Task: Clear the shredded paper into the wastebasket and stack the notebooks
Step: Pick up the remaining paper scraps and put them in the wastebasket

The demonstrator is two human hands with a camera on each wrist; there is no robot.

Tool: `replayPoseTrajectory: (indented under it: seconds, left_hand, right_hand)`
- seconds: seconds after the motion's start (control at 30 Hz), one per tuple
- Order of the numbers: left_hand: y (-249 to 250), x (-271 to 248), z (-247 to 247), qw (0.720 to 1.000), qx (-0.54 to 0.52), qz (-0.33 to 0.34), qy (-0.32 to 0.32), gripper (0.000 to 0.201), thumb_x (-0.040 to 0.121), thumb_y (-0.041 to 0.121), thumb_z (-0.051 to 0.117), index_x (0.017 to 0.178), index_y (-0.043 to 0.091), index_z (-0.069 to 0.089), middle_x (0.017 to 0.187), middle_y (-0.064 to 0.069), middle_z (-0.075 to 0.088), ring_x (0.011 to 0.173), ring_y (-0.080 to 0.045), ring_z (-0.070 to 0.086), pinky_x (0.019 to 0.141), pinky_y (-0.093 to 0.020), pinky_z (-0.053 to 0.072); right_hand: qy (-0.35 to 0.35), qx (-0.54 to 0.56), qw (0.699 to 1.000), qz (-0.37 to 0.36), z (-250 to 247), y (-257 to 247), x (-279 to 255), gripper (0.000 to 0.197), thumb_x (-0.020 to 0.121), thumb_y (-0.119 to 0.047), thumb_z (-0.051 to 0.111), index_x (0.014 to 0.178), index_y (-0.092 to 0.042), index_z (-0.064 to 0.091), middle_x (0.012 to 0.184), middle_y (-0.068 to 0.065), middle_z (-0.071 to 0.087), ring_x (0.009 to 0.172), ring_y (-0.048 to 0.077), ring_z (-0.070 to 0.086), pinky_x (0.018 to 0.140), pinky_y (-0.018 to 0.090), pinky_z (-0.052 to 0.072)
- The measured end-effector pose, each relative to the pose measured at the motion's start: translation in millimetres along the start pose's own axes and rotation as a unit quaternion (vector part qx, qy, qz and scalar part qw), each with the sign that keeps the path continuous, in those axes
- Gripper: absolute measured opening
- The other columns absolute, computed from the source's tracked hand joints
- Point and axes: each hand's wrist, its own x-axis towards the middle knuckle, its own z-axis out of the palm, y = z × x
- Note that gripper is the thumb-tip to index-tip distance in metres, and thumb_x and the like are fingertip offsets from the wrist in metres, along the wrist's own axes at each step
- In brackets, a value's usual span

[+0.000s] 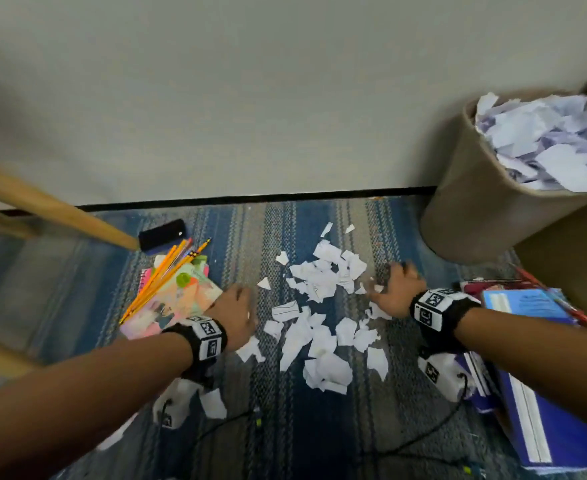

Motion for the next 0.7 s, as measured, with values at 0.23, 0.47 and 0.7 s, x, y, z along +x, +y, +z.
replayPoseTrajectory:
  seconds: [0.23, 0.47, 0.7]
  left_hand:
    - [9, -17, 40, 0.994, -0.065, 0.023, -0.086, 0.093, 0.091, 0.056, 0.046, 0.152, 0.018, -0.014, 0.156, -0.007, -0.028, 0.143, -0.04, -0.017, 0.117, -0.053, 0.006]
    - [1, -28, -8, 0.974, -0.128, 0.175, -0.067, 0.061, 0.097, 0.019, 0.043, 0.152, 0.017, 0.016, 0.159, -0.006, 0.012, 0.143, -0.023, 0.022, 0.112, -0.032, 0.029]
    - [-55, -51, -33, 0.925, 0.208, 0.165, -0.271, 0.021, 0.089, 0.015, 0.05, 0.069, 0.013, 0.057, 0.069, -0.005, 0.061, 0.058, -0.021, 0.049, 0.051, -0.029, 0.043]
  right_hand:
    - [0.012, -0.018, 1.0, 0.019, 69, -25, -31, 0.11, 0.079, -0.082, 0.038, 0.154, -0.017, -0.009, 0.158, 0.017, -0.022, 0.146, 0.041, -0.015, 0.118, 0.054, 0.001]
    - [-0.037, 0.067, 0.986, -0.149, 85, -66, -49, 0.108, 0.083, -0.069, 0.052, 0.153, -0.02, -0.014, 0.16, 0.007, -0.022, 0.148, 0.034, -0.013, 0.121, 0.048, 0.003]
    - [-0.027, 0.065, 0.982, -0.174, 83, -64, -40, 0.11, 0.08, -0.065, 0.059, 0.154, -0.015, -0.006, 0.163, 0.009, -0.005, 0.149, 0.029, -0.001, 0.121, 0.046, 0.011]
